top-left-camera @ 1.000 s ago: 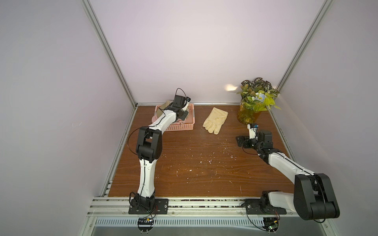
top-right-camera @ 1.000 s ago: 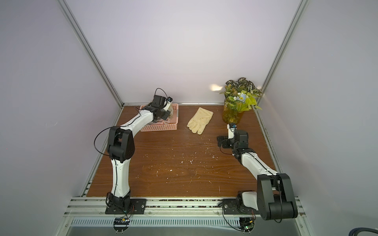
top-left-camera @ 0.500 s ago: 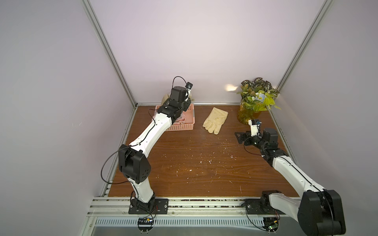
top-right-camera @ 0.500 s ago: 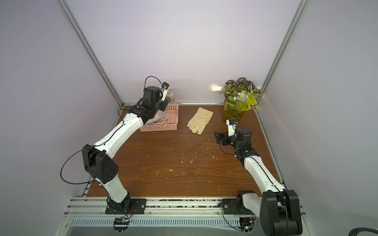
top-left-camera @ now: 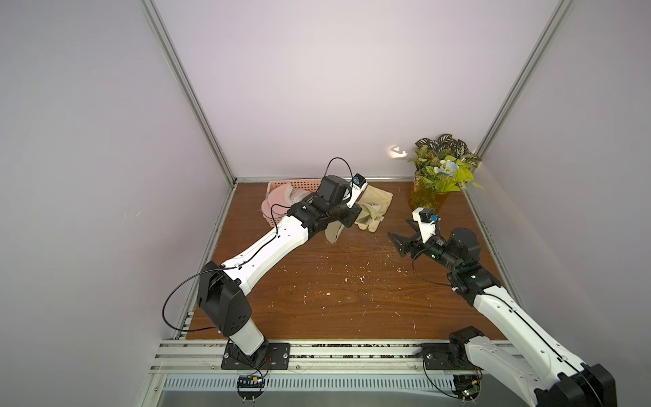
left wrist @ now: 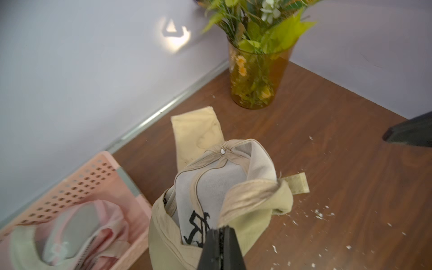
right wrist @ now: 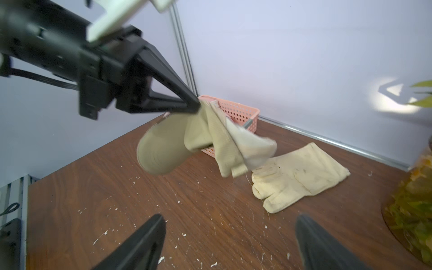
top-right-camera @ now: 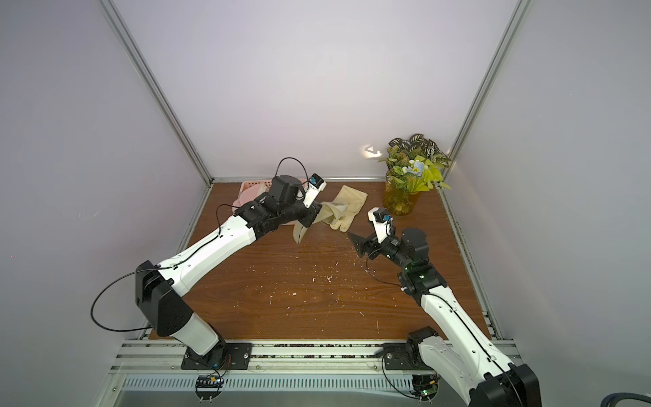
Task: Turn the baseball cap inside out
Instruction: Pick up the baseball cap from the basket, then turn over the baseball cap.
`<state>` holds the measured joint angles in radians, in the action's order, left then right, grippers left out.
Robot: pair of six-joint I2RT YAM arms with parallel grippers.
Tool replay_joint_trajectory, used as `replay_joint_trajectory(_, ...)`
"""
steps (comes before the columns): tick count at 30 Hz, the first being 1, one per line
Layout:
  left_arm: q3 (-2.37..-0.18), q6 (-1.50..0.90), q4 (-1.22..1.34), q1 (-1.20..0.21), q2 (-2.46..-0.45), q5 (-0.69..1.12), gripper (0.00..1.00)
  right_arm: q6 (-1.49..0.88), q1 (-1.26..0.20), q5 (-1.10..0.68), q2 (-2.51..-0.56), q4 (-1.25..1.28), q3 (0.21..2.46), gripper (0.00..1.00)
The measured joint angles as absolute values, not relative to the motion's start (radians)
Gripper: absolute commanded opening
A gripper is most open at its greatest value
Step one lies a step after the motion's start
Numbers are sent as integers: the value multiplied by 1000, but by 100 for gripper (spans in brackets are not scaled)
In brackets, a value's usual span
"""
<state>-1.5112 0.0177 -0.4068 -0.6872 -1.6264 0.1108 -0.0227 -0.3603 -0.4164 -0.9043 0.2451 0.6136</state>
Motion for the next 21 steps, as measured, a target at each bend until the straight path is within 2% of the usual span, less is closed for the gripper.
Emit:
replay_joint_trajectory(5, -1421, -30, -416, -720, -1628, 211, 0, 40, -411, -394, -905, 250, 598, 94)
replay_joint_trajectory(12, -1411, -49, -414, -735, -1628, 330, 0, 95, -425, -313, -976, 242, 598, 92)
replay_joint_trajectory(21, -1401, -49, -403, -736, -1628, 405, 0, 122, -450, -340, -1052, 216, 598, 89)
